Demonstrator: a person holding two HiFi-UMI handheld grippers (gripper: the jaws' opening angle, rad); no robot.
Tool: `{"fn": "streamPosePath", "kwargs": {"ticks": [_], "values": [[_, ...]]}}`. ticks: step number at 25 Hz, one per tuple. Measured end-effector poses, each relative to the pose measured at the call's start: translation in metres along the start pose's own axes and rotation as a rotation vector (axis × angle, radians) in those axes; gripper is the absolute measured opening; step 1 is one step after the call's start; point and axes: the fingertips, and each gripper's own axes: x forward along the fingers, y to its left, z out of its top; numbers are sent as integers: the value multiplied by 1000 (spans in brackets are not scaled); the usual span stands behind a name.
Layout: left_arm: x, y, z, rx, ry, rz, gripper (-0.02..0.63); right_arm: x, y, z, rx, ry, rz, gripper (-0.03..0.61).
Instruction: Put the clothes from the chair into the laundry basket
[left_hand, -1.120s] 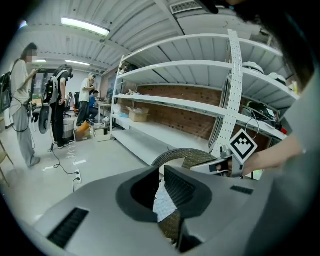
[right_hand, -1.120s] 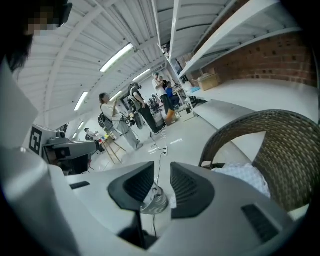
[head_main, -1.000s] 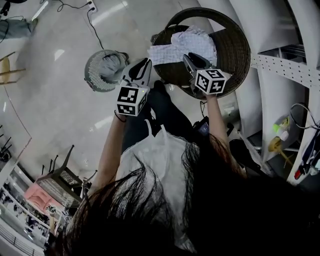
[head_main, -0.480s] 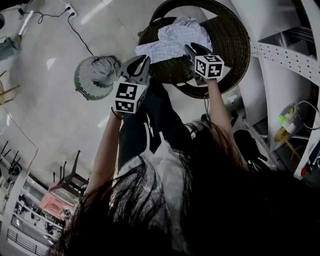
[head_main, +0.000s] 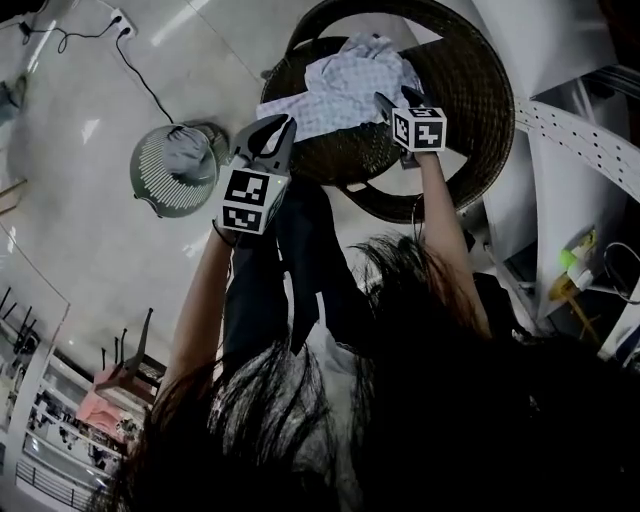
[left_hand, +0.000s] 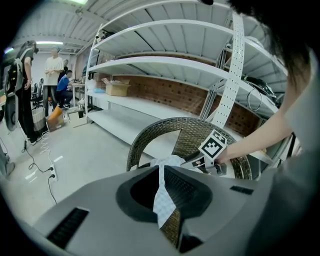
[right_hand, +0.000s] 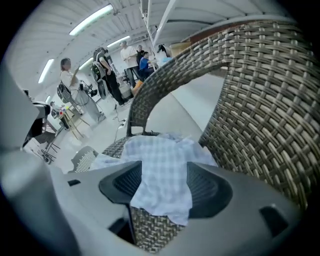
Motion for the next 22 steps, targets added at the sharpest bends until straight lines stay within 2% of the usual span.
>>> {"fn": "streamPosePath", "kwargs": {"ticks": [3,6,11,16,20,22], "values": [[12,0,-8,8,16,-22,43,11,-25,-5,-18,4,-92,285],[17,-2,-21,9,40,-37,42,26,-44,-20,-19,60,-129,298],[21,7,-46,-10,65,-32,43,56,-59,-45,20,161,-116,304],[15,24,-65,-49,81,8,43,76,-59,-51,121,178,-118,302],[12,35,-72,-73,85,36,43,81,-59,-53,147,185,-143,299],[10,38,-71,-76,81,46,43,82,-54,-54,186,197,-135,247]]}}
